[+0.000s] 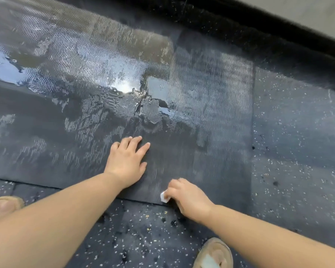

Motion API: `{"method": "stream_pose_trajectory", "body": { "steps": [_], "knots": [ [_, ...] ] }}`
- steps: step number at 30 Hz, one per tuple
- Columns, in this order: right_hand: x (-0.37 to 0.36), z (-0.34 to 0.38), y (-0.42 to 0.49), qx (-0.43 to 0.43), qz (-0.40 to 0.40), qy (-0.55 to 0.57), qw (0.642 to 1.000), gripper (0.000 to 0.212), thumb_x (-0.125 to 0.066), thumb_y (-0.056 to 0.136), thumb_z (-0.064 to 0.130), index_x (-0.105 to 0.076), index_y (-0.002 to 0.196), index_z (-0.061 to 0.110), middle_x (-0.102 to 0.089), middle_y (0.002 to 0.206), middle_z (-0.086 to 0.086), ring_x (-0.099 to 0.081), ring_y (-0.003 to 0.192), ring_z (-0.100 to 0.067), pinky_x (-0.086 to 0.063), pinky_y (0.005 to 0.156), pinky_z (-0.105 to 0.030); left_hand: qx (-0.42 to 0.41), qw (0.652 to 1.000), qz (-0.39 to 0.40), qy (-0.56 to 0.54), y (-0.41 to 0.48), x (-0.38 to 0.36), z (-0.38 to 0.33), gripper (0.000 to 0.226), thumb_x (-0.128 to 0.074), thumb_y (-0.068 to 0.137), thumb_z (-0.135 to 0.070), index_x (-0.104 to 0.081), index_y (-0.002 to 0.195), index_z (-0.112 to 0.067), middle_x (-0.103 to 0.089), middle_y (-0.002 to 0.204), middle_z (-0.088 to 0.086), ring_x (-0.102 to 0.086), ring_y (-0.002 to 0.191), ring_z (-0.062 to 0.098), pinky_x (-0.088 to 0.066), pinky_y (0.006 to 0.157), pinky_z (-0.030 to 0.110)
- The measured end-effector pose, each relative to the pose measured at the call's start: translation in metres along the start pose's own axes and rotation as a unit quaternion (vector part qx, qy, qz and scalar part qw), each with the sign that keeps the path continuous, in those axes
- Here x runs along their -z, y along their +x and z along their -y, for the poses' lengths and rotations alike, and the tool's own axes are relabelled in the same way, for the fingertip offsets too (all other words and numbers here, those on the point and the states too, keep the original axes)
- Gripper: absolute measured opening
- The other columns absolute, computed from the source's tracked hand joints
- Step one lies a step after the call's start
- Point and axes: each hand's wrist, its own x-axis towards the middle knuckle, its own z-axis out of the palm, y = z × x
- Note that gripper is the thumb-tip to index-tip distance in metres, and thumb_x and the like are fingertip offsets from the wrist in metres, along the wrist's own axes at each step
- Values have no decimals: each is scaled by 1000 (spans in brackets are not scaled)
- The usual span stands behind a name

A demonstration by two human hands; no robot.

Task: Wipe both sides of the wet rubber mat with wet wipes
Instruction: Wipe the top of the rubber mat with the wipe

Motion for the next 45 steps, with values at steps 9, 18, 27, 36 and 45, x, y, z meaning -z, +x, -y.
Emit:
{"method": "stream_pose_trajectory", "body": {
  "steps": [9,18,27,36,45],
  "knots": [
    [110,-60,140,-293,-363,100,879,40,-46,87,-5,-63,114,19,-54,111,-9,-52,104,-28,-37,82,-31,-44,994,-84,-62,56,17,42,51,-49,91,-36,-41,141,-23,-32,151,6,-20,140,29,-16,106,42],
    [10,12,100,-267,-339,58,900,33,-53,79,-4,-70,95,20,-62,92,-6,-53,90,-30,-41,75,-39,-64,994,-85,-30,65,-2,70,58,-21,93,-47,-25,149,-28,-19,157,4,-7,145,27,3,112,40],
    [17,39,60,-152,-264,82,949,36,-57,73,-18,-71,89,12,-61,79,-7,-54,74,-27,-44,70,-37,-59,994,-86,-30,63,-3,66,62,-13,91,-46,-18,150,-27,-12,158,4,-2,145,27,4,114,43],
    [82,-28,188,-323,-397,52,858,24,-49,91,2,-68,103,11,-60,105,-10,-53,99,-32,-28,83,-19,-64,992,-96,-48,62,-1,66,59,-21,93,-44,-25,149,-25,-17,157,5,-7,145,28,3,114,43],
    [-24,74,54,-164,-262,91,947,28,-58,79,-8,-69,89,16,-61,81,-4,-54,74,-23,-49,66,-37,-59,994,-89,-34,62,-1,65,59,-17,94,-45,-15,151,-28,-8,159,2,1,145,27,5,114,42]
  ]
}}
